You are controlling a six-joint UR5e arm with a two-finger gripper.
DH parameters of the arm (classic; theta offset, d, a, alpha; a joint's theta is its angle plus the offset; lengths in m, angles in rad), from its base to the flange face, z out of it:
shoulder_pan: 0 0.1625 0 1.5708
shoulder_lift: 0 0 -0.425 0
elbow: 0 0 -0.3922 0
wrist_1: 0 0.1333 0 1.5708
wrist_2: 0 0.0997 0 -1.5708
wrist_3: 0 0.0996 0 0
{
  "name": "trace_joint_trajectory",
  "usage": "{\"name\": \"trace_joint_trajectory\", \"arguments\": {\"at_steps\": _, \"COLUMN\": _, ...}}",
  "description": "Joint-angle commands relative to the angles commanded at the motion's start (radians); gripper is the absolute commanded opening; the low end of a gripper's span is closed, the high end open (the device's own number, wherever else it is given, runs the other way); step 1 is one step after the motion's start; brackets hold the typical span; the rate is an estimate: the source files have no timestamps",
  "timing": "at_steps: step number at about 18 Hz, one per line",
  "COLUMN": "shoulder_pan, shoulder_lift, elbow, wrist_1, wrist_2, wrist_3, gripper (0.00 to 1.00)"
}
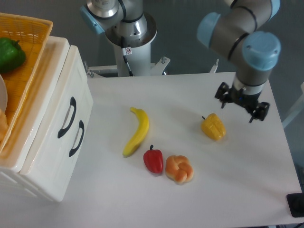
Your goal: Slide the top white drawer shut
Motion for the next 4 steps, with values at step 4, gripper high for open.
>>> {"name": "trace_joint_trajectory", "arguments": {"at_steps": 4, "shoulder_pan": 0.020, "shoulder_lift": 0.018, "elbow": -0.011, "wrist_1": -0.005, "wrist_2": -0.049, "wrist_3": 0.002, "gripper": 1.00}}
